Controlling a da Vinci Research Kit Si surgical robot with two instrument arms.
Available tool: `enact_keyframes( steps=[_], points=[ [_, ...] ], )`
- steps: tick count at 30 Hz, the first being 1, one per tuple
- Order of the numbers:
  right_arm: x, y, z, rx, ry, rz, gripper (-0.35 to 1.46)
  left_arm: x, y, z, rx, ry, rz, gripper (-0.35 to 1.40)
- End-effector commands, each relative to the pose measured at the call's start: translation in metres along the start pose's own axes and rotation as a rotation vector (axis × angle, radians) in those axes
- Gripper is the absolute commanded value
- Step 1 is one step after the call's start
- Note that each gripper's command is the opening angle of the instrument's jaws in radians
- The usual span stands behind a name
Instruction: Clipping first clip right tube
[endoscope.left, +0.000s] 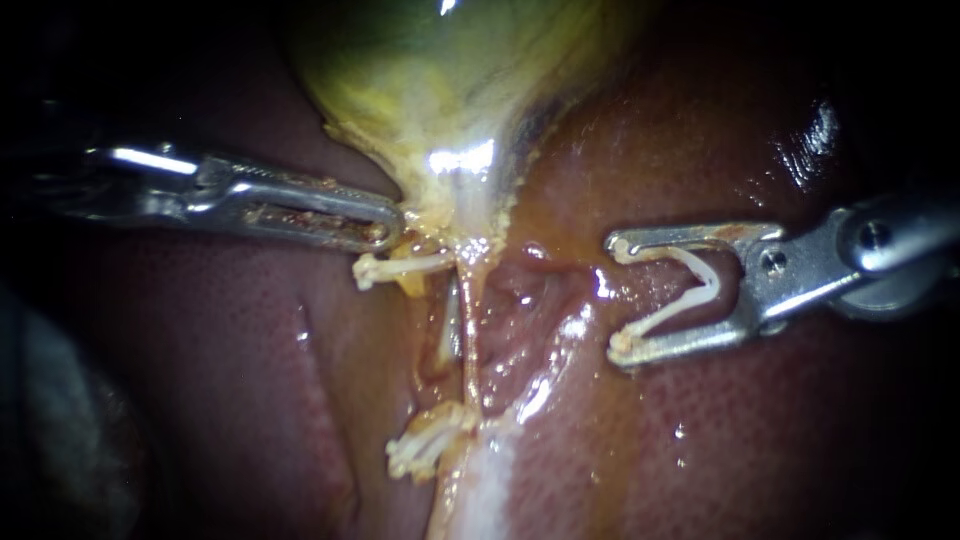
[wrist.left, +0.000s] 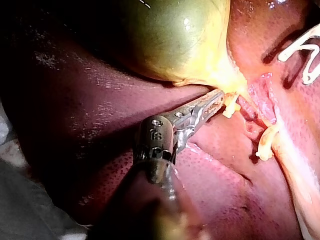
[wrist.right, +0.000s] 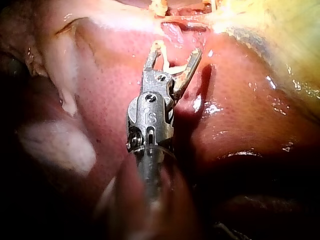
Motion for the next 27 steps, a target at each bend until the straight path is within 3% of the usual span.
enact_keyframes(
  steps=[1,12,17,22,27],
  points=[
    [0.0,0.0,0.0,0.0,0.0,0.0,0.5,0.0001,0.0001,-0.0003,-0.004,-0.001,0.0,-0.35],
    [0.0003,-0.0004,0.0003,0.014,0.0,0.0,0.5,0.0039,0.0039,-0.0083,0.007,0.027,-0.038,-0.35],
    [0.0008,-0.0007,0.002,0.038,-0.002,0.011,0.49,0.0039,0.0047,-0.0081,0.014,0.031,-0.035,-0.35],
    [0.0009,-0.0014,0.0051,0.068,0.034,0.113,0.49,0.0036,0.0047,-0.0079,0.016,0.032,-0.033,-0.35],
    [0.0008,-0.0019,0.0085,0.097,0.039,0.174,0.48,0.0037,0.0047,-0.0079,0.016,0.032,-0.033,-0.35]
  ],
)
